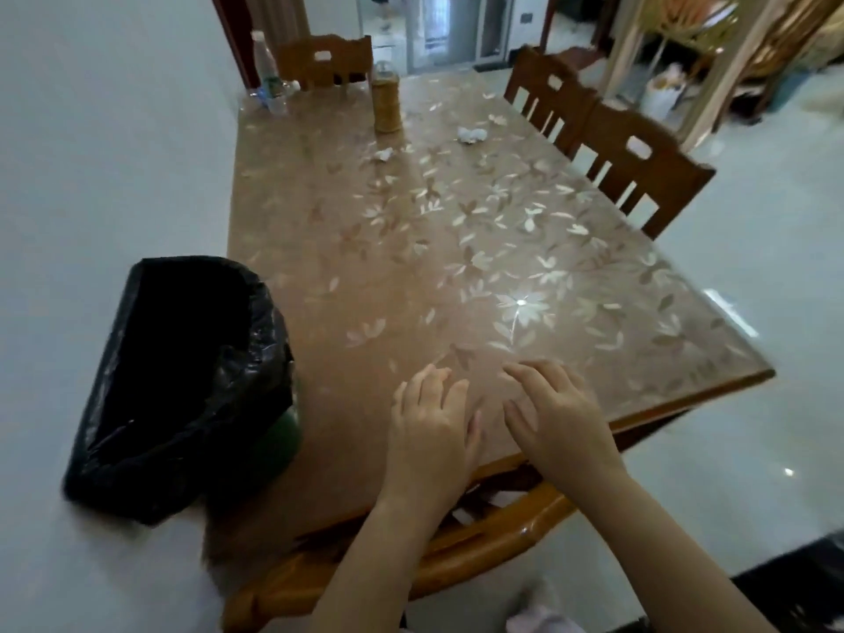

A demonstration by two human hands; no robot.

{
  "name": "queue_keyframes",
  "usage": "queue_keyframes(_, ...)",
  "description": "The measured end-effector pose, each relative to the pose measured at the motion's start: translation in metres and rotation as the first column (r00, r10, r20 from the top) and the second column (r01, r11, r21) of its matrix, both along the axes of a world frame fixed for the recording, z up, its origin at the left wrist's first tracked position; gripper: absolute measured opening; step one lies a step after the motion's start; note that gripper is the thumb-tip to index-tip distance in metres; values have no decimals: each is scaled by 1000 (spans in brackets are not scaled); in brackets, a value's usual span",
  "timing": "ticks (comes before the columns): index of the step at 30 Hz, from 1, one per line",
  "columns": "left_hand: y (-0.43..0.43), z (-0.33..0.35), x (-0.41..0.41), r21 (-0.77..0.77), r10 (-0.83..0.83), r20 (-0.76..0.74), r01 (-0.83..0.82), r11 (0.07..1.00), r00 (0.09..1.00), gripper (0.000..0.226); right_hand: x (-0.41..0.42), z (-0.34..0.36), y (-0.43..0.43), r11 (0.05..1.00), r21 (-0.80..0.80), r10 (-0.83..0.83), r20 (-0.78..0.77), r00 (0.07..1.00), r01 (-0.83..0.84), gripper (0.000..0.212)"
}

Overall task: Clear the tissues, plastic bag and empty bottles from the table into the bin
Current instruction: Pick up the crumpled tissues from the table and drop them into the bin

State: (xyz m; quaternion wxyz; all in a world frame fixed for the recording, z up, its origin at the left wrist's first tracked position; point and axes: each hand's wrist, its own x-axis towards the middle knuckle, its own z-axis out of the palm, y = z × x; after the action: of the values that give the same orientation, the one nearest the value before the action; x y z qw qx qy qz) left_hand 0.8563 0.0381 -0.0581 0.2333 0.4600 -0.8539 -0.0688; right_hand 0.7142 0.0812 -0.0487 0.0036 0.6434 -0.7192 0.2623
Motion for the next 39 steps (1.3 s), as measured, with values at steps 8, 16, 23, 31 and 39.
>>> queue_keyframes(8, 30, 0, -148, -4, -214, -3, 214, 977, 977, 38, -135, -4, 64, 976, -78, -202, 25, 979, 204, 36)
queue_keyframes(16, 79, -1, -328, 40, -431, -20, 431, 901, 902, 36, -306, -4, 156, 887, -63, -457, 29, 889, 458, 37)
queue_keyframes(23, 105, 0, -451, 35, -632, -4, 632, 774, 775, 39, -396, -9, 202, 759, -81, -643, 69, 763, 646, 38)
queue_keyframes(31, 74, -11, -569, 1, -698, -5, 698, 716, 716, 37, -500, -15, 183, 698, -61, -712, 46, 701, 713, 39)
queue_keyframes(39, 33, -1, -688, -25, -707, -57, 707, 706, 704, 36, -620, 2, 135, 700, -43, -714, -18, 700, 713, 41)
